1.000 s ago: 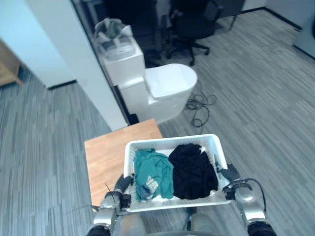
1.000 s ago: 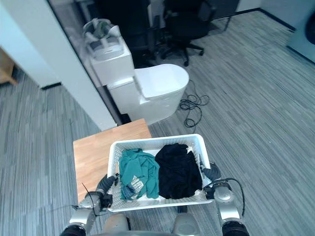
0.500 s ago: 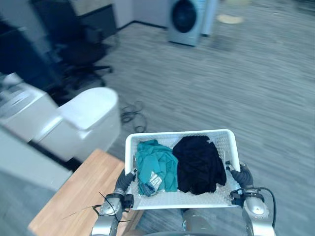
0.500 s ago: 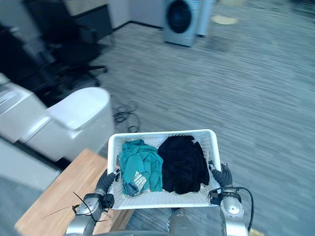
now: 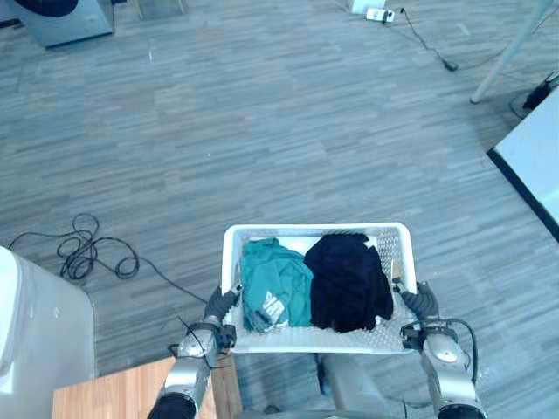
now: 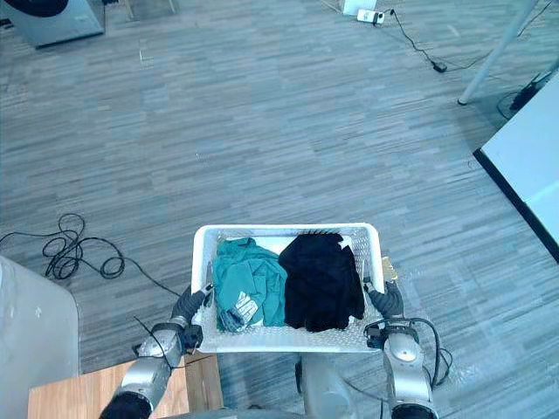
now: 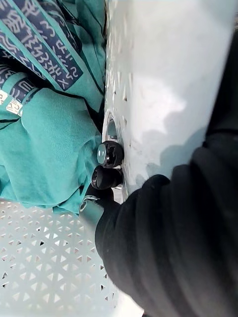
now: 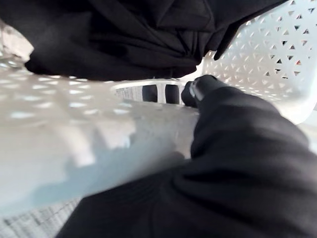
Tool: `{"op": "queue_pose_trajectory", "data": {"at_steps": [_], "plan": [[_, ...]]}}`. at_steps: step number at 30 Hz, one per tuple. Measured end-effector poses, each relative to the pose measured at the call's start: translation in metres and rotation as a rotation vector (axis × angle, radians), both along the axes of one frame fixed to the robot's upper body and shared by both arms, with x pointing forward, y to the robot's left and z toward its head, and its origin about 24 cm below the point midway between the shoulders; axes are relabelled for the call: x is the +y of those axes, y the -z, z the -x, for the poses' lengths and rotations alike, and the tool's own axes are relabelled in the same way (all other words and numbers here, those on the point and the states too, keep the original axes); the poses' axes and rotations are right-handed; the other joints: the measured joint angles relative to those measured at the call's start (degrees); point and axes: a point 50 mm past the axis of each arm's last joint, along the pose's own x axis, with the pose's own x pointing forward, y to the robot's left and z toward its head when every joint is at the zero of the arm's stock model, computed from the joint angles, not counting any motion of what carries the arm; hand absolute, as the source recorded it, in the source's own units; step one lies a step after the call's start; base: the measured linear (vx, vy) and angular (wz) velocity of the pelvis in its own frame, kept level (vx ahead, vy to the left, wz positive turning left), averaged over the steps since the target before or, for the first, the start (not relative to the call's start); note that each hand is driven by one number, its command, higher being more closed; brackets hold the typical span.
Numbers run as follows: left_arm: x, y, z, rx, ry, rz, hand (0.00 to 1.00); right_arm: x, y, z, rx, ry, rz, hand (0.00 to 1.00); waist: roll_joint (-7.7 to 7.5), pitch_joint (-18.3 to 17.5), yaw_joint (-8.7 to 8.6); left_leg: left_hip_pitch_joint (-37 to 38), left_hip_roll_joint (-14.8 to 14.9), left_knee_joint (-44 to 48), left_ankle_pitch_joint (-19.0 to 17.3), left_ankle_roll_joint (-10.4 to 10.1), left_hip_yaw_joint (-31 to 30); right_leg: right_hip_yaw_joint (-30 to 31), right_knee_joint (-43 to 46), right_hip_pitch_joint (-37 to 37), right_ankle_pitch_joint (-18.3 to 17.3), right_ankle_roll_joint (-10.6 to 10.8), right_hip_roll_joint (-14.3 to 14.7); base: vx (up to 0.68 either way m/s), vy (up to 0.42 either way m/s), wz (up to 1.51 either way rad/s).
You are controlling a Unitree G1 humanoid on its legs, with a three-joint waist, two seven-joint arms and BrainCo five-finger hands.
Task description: Pick up the laundry basket with both hands and put the clothes into the washing machine.
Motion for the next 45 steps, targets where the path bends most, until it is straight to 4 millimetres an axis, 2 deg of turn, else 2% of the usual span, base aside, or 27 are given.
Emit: {"op": "queue_pose_trajectory", "data": {"at_steps": [1, 2, 4, 6, 8, 9, 11, 13, 16, 17, 19, 21, 22, 23, 24, 25, 27, 29, 32, 34, 35, 36, 39, 40, 42, 43, 45], "plan": [[-0.002, 0.000, 0.000, 0.001, 0.017, -0.006, 1.00, -0.001, 0.003, 0.007, 0.013, 0.014, -0.005, 1.00, 0.88, 0.0, -0.24, -1.1, 1.5, 0.5, -1.9, 0.9, -2.7, -2.7, 0.6, -0.2, -1.5, -1.1, 0.3, 0.14, -0.098, 0.82], [-0.002, 0.005, 0.006, 0.028, 0.023, -0.008, 1.00, -0.001, 0.008, 0.016, 0.041, 0.022, -0.020, 1.00, 1.64, 0.0, 0.36, -1.8, 4.1, 3.3, -2.2, -1.5, -3.6, -4.8, 0.6, 1.3, -4.6, -1.9, 1.4, 0.18, -0.115, 0.82], [0.002, 0.010, 0.013, 0.057, 0.015, -0.010, 1.00, 0.006, 0.012, 0.017, 0.059, 0.007, -0.035, 1.00, -0.04, 0.5, 1.33, -8.5, 6.7, 20.0, -2.7, -2.6, -3.0, -5.6, 1.9, 3.1, -6.0, -2.2, 1.1, 0.28, -0.179, 0.46], [0.001, 0.019, 0.031, 0.108, -0.017, 0.040, 1.00, 0.000, 0.009, 0.013, 0.067, -0.028, 0.003, 1.00, 0.30, 1.2, 4.10, -16.3, 10.1, 44.3, 7.1, 1.4, -6.5, -5.3, 3.2, 8.4, -9.7, -4.8, 3.8, 0.37, -0.283, -0.10], [0.005, 0.024, 0.048, 0.128, -0.066, 0.073, 1.00, 0.003, 0.005, 0.007, 0.058, -0.084, 0.019, 1.00, 0.21, 2.1, 6.33, -20.6, 9.2, 56.3, 15.5, -0.5, -12.0, -1.9, 0.9, 14.9, -13.0, -7.6, 5.6, 0.41, -0.152, -0.57], [0.002, 0.024, 0.053, 0.128, -0.078, 0.090, 1.00, 0.003, 0.001, -0.001, 0.040, -0.096, 0.025, 1.00, -0.19, 2.4, 7.54, -24.6, 5.5, 58.6, 10.2, 0.7, -13.7, 1.4, -0.1, 18.0, -16.1, -10.8, 5.9, 0.44, -0.069, -0.69], [0.003, 0.019, 0.053, 0.098, -0.093, 0.110, 1.00, 0.001, -0.007, -0.013, 0.008, -0.117, 0.047, 1.00, -1.34, 2.5, 9.07, -30.6, 2.3, 52.1, 6.9, 2.4, -11.3, 3.1, -2.5, 21.1, -16.5, -10.9, 4.5, 0.44, -0.058, -0.67], [0.006, 0.015, 0.050, 0.069, -0.090, 0.105, 1.00, 0.004, -0.014, -0.023, -0.029, -0.142, 0.058, 1.00, -1.71, 2.6, 10.27, -32.9, 2.1, 36.2, 7.0, 2.5, -9.0, 2.8, -4.1, 24.9, -15.5, -7.4, 3.4, 0.51, -0.037, -0.50], [0.003, 0.017, 0.054, 0.078, -0.097, 0.127, 1.00, 0.002, -0.013, -0.031, -0.029, -0.154, 0.075, 1.00, -0.97, 2.0, 10.37, -32.8, 1.0, 6.3, 12.5, -3.6, -13.1, 5.2, -8.5, 31.9, -18.0, -3.6, 4.3, 0.57, 0.062, -0.28], [0.003, 0.016, 0.052, 0.071, -0.098, 0.127, 1.00, 0.002, -0.011, -0.032, -0.018, -0.155, 0.073, 1.00, -1.14, 2.0, 10.66, -32.8, 0.8, 6.9, 15.7, -2.6, -13.3, 6.0, -8.7, 33.1, -18.7, -2.7, 4.0, 0.61, 0.171, -0.66], [0.007, 0.021, 0.059, 0.110, -0.119, 0.119, 1.00, 0.009, -0.005, -0.035, -0.001, -0.157, 0.052, 1.00, -4.91, 0.3, 11.68, -28.5, -2.6, 3.0, 26.3, 5.3, -13.0, 9.8, -4.7, 33.4, -19.9, -0.6, -0.3, 0.83, 0.266, -0.59], [0.009, 0.022, 0.057, 0.123, -0.131, 0.118, 1.00, 0.009, 0.001, -0.031, 0.027, -0.150, 0.050, 1.00, -7.26, 0.0, 11.28, -26.7, -4.6, 5.6, 22.2, 7.7, -11.1, 11.8, 6.3, 29.9, -18.4, 2.6, -2.3, 0.70, 0.234, -0.22], [0.011, 0.025, 0.061, 0.145, -0.139, 0.116, 1.00, 0.013, 0.006, -0.029, 0.048, -0.148, 0.032, 1.00, -7.55, 0.0, 11.26, -24.4, -4.9, 9.3, 18.7, 8.2, -10.6, 12.4, 16.1, 27.9, -13.4, 7.3, -1.9, 0.68, 0.235, -0.22], [0.012, 0.026, 0.065, 0.154, -0.143, 0.113, 1.00, 0.015, 0.008, -0.028, 0.058, -0.149, 0.030, 1.00, -7.44, 0.1, 11.05, -23.1, -4.8, 11.4, 17.1, 8.7, -10.6, 12.4, 21.4, 26.5, -8.8, 8.6, -1.1, 0.77, 0.273, -0.20], [0.017, 0.026, 0.068, 0.160, -0.148, 0.099, 1.00, 0.019, 0.014, -0.020, 0.079, -0.155, 0.014, 1.00, -7.38, 0.0, 10.71, -19.2, -4.8, 13.3, 14.7, 9.6, -10.8, 12.2, 32.2, 23.0, 2.5, 10.7, -0.3, 0.36, 0.127, -0.12], [0.020, 0.026, 0.069, 0.160, -0.149, 0.092, 1.00, 0.019, 0.015, -0.015, 0.085, -0.162, 0.010, 1.00, -6.89, 0.2, 11.01, -16.4, -5.2, 12.7, 13.4, 9.9, -10.9, 11.7, 38.9, 20.8, 4.0, 11.0, -0.6, 0.59, 0.180, 0.08], [0.021, 0.023, 0.063, 0.140, -0.141, 0.085, 1.00, 0.018, 0.016, -0.007, 0.084, -0.161, 0.009, 1.00, -7.30, 0.0, 9.19, -9.2, -7.5, 11.0, 9.5, 12.3, -13.9, 8.2, 58.1, 11.0, -3.6, 4.7, -0.6, 0.61, 0.119, 0.61], [0.018, 0.021, 0.056, 0.125, -0.125, 0.086, 1.00, 0.015, 0.013, -0.007, 0.070, -0.143, 0.010, 1.00, -6.05, 0.8, 6.51, -4.3, -7.9, 8.2, 8.2, 13.5, -17.6, 5.0, 56.8, 3.2, -12.4, -1.2, -0.2, 0.52, 0.007, 0.82], [0.016, 0.020, 0.054, 0.119, -0.113, 0.087, 1.00, 0.014, 0.008, 0.006, 0.047, -0.110, 0.002, 1.00, -5.19, 1.3, 6.14, 0.0, -7.6, 8.0, 3.4, 13.4, -21.2, 5.1, 42.8, -2.8, -16.1, -0.7, 1.4, 0.48, -0.054, 0.71], [0.009, 0.015, 0.048, 0.091, -0.077, 0.094, 1.00, 0.010, 0.002, 0.017, 0.017, -0.058, 0.000, 1.00, -4.90, 1.2, 5.83, 3.6, -6.5, 8.0, -2.5, 11.4, -23.7, 4.9, 20.7, -1.4, -14.5, 2.6, 0.5, 0.56, -0.149, 0.92], [0.006, 0.014, 0.047, 0.086, -0.067, 0.101, 1.00, 0.006, 0.000, 0.020, 0.013, -0.043, 0.005, 1.00, -5.39, 1.0, 6.08, 6.2, -6.2, 7.1, -4.7, 10.9, -25.2, 3.6, 13.5, -1.2, -8.5, 2.4, -1.0, 0.59, -0.185, 0.72], [-0.003, 0.016, 0.048, 0.098, -0.061, 0.123, 1.00, 0.003, 0.001, 0.021, 0.024, -0.030, 0.009, 1.00, -3.32, 0.5, 6.29, 8.1, -4.0, 6.8, -5.2, 10.9, -26.6, 0.8, 15.6, 0.1, -9.0, -1.0, -0.1, 0.59, -0.192, 0.60], [-0.008, 0.017, 0.051, 0.104, -0.062, 0.139, 1.00, 0.000, -0.001, 0.021, 0.015, -0.014, 0.021, 1.00, -2.61, 0.2, 4.68, 7.6, -2.8, 14.1, -3.2, 8.6, -27.9, -3.1, 21.1, 1.7, -15.3, -4.1, -0.9, 0.67, -0.239, 0.64], [-0.008, 0.018, 0.053, 0.112, -0.067, 0.144, 1.00, 0.000, -0.001, 0.023, 0.019, -0.014, 0.020, 1.00, -1.30, -0.3, 4.07, 1.4, -2.2, 30.5, 0.8, 1.4, -28.4, -6.0, 18.7, 6.9, -18.0, -5.1, 0.4, 0.65, -0.204, 0.57], [-0.008, 0.019, 0.055, 0.117, -0.085, 0.157, 1.00, 0.000, -0.006, 0.024, 0.006, -0.022, 0.028, 1.00, -0.22, -0.3, 4.49, -5.6, -1.1, 45.6, 10.0, -10.5, -27.6, -6.8, 14.4, 11.8, -18.5, -5.8, 2.1, 0.60, -0.157, 0.23], [-0.005, 0.021, 0.063, 0.128, -0.131, 0.187, 1.00, 0.005, -0.010, 0.020, -0.014, -0.046, 0.030, 1.00, 0.57, -0.2, 5.52, -15.1, 1.5, 65.2, 15.1, -11.4, -24.2, -6.0, 8.4, 19.5, -19.0, -6.6, 4.9, 0.56, -0.098, -0.17], [-0.001, 0.023, 0.068, 0.136, -0.149, 0.186, 1.00, 0.008, -0.011, 0.017, -0.018, -0.065, 0.032, 1.00, 0.17, -0.2, 7.04, -19.7, 3.0, 71.1, 13.4, -8.2, -20.9, -4.3, 4.8, 24.4, -19.3, -7.1, 5.7, 0.51, -0.049, -0.47]]}}
